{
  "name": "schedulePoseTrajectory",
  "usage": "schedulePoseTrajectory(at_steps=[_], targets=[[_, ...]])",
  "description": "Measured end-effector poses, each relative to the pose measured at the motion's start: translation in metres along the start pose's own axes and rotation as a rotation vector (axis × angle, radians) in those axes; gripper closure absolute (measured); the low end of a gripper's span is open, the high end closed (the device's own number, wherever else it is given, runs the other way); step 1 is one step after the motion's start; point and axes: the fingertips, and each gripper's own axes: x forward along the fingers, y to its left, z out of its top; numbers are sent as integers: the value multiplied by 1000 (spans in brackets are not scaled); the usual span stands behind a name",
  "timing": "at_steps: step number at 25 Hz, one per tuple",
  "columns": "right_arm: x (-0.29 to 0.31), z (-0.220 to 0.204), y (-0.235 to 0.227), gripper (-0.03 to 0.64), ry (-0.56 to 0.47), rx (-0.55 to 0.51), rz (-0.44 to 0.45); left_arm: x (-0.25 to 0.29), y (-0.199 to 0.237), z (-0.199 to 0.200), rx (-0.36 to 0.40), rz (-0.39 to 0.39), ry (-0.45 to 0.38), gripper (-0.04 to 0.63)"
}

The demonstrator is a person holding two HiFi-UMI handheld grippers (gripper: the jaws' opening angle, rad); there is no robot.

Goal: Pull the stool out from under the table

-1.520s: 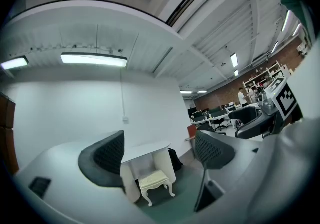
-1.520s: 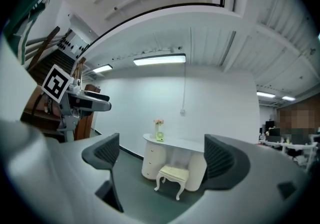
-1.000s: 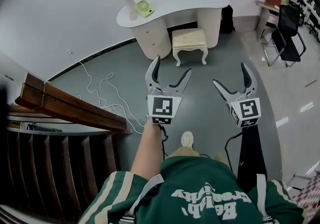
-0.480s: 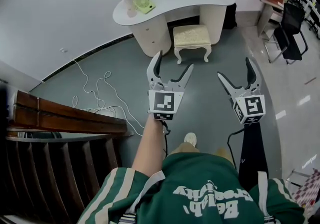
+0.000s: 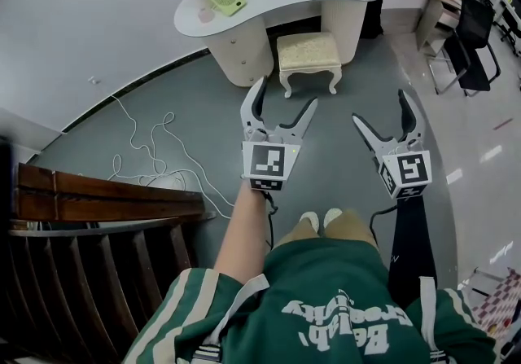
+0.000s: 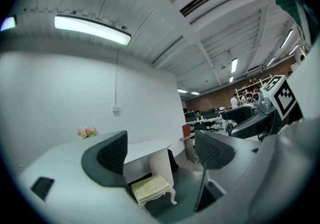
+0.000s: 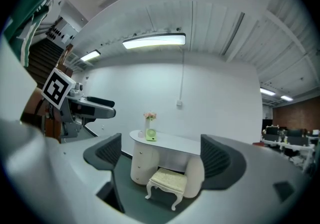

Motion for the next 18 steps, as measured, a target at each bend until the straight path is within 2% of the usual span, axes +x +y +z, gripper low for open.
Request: schedulePoseTrajectory(at_steps=[9, 18], targets=[[48, -15, -28, 115, -7, 32, 17, 49, 16, -11, -2, 0, 20, 169], [168, -35, -96, 117, -36, 47, 89, 161, 57, -35, 12, 61, 42, 170]])
